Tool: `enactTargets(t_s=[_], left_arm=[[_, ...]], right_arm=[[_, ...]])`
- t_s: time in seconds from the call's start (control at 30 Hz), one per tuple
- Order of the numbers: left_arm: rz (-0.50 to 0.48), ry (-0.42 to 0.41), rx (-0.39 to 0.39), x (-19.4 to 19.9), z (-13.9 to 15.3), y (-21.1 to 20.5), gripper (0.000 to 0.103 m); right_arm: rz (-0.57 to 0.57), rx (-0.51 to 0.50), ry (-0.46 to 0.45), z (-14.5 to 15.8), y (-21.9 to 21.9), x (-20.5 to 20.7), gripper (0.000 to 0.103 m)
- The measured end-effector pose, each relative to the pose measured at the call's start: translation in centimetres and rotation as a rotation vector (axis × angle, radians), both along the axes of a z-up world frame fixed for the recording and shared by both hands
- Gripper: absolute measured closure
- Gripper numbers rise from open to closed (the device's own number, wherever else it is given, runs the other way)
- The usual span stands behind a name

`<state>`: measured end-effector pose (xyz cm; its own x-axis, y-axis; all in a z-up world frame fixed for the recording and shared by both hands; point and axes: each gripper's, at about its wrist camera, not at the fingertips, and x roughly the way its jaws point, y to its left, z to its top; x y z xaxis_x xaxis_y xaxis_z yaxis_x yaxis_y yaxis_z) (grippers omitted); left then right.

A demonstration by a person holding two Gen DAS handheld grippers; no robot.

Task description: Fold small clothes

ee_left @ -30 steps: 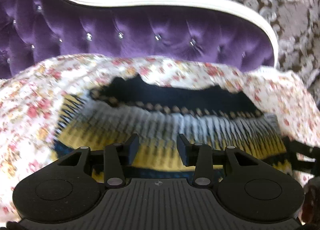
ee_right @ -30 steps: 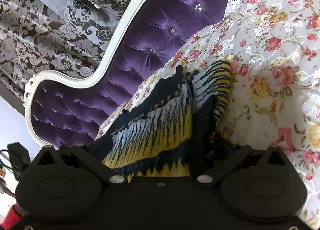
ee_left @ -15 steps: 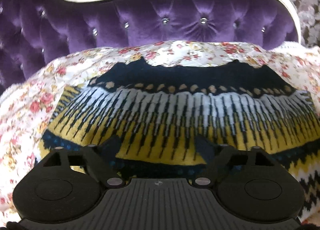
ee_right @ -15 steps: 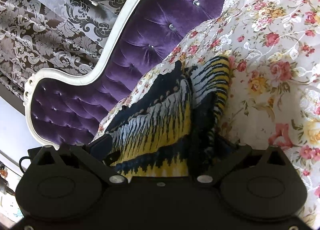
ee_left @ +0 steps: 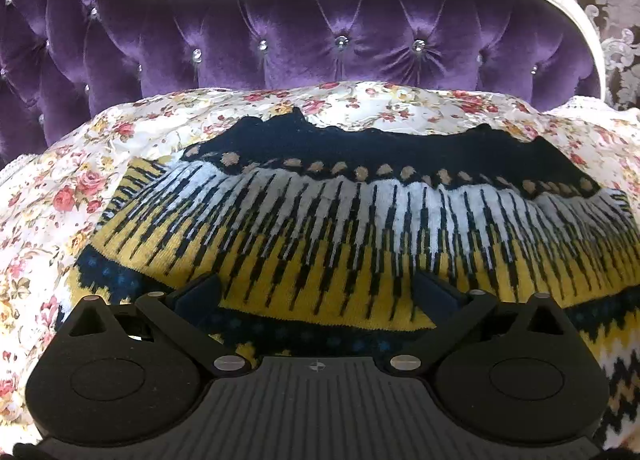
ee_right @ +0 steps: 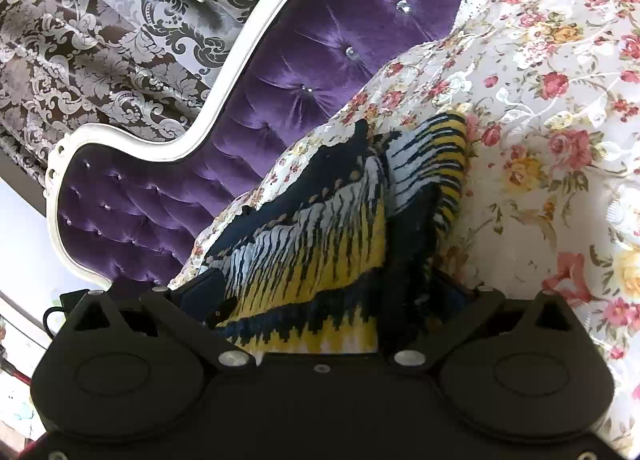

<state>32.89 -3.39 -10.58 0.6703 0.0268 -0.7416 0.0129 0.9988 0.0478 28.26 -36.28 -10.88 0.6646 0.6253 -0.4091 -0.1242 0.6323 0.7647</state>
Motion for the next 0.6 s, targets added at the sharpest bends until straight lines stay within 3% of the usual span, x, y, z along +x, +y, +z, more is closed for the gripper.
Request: enactTargets(t_s=[0.37, 0.6], left_arm=[[-0.008, 0.002, 0.0, 0.04, -0.11, 0.01, 0.0], [-0.009, 0.0, -0.004, 0.02, -0.22, 0.02, 0.0]], right_arm=[[-0.001, 0.016, -0.002, 0.02, 0.27, 0.61, 0.0], [0.093, 0.005, 0.039, 0.22, 0.23, 0.43, 0.001]])
